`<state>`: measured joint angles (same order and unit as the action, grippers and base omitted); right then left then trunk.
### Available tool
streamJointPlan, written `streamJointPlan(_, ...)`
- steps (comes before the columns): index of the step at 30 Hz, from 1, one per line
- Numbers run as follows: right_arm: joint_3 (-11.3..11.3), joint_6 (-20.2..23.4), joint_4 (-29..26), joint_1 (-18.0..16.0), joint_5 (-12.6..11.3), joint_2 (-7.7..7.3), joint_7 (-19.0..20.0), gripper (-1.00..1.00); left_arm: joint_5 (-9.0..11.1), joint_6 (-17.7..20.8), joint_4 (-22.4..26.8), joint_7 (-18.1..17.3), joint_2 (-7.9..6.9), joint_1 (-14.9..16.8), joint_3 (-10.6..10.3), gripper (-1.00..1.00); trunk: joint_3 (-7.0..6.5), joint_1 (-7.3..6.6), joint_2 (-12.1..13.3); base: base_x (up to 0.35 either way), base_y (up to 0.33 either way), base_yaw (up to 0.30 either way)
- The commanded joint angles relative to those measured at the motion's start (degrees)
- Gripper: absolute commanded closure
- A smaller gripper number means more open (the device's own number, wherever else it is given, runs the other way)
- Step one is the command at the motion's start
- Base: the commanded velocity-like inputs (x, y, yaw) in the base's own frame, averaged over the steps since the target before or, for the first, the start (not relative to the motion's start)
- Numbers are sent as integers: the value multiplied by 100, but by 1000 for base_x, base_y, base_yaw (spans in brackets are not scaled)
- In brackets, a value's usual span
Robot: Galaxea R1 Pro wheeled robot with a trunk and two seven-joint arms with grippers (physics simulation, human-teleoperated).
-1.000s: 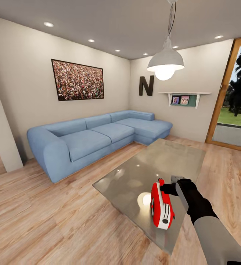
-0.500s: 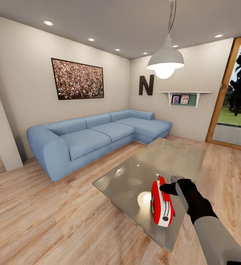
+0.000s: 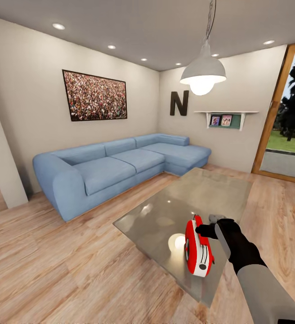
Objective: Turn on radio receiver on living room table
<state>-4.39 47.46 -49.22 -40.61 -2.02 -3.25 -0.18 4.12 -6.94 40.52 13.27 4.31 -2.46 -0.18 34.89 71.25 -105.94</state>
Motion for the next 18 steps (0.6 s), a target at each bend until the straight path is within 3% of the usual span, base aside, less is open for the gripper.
streamJointPlan(1, 0, 0, 0, 0, 0, 0, 0, -100, 1, 0, 0, 0, 0, 0, 0, -100, 3, 0, 0, 0, 0, 0)
streamJointPlan(18, 0, 0, 0, 0, 1, 0, 0, -100, -17, -44, -7, -54, -3, 0, -8, -100, 7, 0, 0, 7, 0, 0)
